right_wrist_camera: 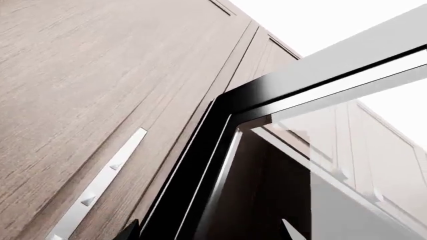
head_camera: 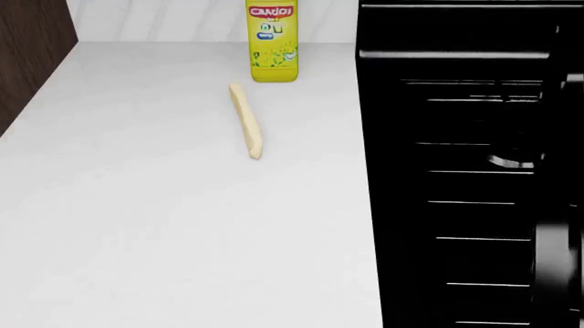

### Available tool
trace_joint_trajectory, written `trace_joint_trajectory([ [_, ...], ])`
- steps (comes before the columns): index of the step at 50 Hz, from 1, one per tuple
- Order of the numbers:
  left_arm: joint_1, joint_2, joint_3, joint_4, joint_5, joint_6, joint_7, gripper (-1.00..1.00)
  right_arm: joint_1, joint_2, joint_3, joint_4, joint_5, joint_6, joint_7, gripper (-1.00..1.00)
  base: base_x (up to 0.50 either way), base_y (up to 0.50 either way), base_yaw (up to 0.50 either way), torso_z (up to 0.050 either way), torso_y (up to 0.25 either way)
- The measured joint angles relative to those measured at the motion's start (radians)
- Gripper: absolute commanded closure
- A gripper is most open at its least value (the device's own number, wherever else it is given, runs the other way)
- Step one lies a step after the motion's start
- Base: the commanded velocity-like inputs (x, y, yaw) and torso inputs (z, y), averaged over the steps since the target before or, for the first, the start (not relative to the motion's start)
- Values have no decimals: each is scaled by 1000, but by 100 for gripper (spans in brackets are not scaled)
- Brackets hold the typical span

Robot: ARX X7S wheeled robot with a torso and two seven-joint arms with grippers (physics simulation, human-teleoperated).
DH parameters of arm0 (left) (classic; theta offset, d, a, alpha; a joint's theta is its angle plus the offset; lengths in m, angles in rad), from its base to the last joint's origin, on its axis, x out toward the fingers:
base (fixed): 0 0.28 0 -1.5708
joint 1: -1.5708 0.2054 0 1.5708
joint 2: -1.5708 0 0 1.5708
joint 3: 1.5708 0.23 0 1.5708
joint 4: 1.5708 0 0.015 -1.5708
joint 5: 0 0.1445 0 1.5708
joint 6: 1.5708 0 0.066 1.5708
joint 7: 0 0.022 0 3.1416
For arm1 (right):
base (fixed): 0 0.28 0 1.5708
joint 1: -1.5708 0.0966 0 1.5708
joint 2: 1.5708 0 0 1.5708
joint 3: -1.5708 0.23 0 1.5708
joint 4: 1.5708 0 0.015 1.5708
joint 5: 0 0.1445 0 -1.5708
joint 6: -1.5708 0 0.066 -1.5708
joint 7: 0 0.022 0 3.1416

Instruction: Close the microwave door

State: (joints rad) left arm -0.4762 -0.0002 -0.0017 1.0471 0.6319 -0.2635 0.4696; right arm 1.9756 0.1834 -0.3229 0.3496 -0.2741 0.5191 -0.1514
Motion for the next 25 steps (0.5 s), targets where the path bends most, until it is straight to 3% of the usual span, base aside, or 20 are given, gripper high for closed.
trace_joint_trajectory([
  [25,-2,0,3,0,-1,2,-2,-100,42,-12,94,202,104,-124,60,-100,0,0,0,0,0],
])
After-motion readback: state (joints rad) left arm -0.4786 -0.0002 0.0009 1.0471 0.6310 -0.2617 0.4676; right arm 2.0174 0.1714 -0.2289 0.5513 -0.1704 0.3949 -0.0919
